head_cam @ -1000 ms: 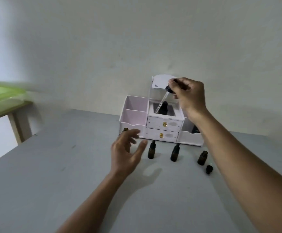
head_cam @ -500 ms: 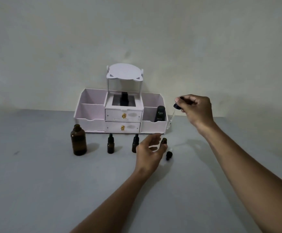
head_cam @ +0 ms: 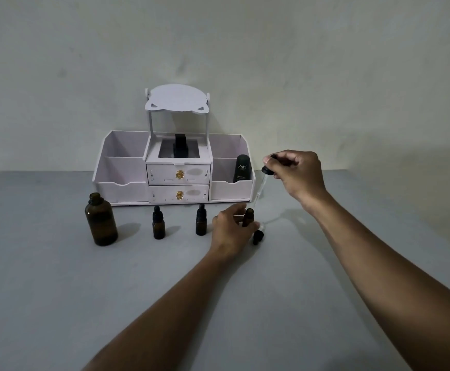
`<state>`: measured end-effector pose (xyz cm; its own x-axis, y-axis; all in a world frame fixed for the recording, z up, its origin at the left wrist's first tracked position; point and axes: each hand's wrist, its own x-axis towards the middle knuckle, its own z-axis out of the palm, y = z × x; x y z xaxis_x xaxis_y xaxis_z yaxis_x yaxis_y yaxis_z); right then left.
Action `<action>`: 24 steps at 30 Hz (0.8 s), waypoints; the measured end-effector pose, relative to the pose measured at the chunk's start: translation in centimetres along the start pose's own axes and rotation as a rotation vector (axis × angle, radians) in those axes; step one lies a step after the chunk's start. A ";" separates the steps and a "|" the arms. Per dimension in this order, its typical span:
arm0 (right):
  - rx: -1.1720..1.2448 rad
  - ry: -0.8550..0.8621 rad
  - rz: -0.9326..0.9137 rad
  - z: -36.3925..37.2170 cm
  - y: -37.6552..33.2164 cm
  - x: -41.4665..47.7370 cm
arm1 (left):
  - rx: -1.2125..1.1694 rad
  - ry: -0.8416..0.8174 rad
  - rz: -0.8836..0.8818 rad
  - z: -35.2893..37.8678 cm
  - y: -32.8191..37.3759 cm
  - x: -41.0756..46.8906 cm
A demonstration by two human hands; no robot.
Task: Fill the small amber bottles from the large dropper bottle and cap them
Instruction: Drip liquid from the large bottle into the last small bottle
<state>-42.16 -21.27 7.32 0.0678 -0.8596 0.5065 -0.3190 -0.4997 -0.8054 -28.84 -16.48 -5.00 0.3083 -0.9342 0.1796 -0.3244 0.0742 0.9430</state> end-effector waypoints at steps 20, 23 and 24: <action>-0.141 -0.025 -0.076 1.6 1.3 0.2 | 0.057 0.031 0.019 0.0 -0.4 0.1; -0.158 -0.016 -0.095 1.8 1.0 0.1 | 0.055 0.032 0.020 0.0 -0.2 -0.1; -0.155 -0.015 -0.099 1.8 1.0 0.0 | 0.052 0.032 0.020 -0.1 -0.2 -0.2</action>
<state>-40.78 -21.96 6.00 0.1198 -0.8091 0.5753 -0.4517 -0.5605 -0.6941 -28.78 -16.33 -5.15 0.3298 -0.9209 0.2080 -0.3764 0.0738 0.9235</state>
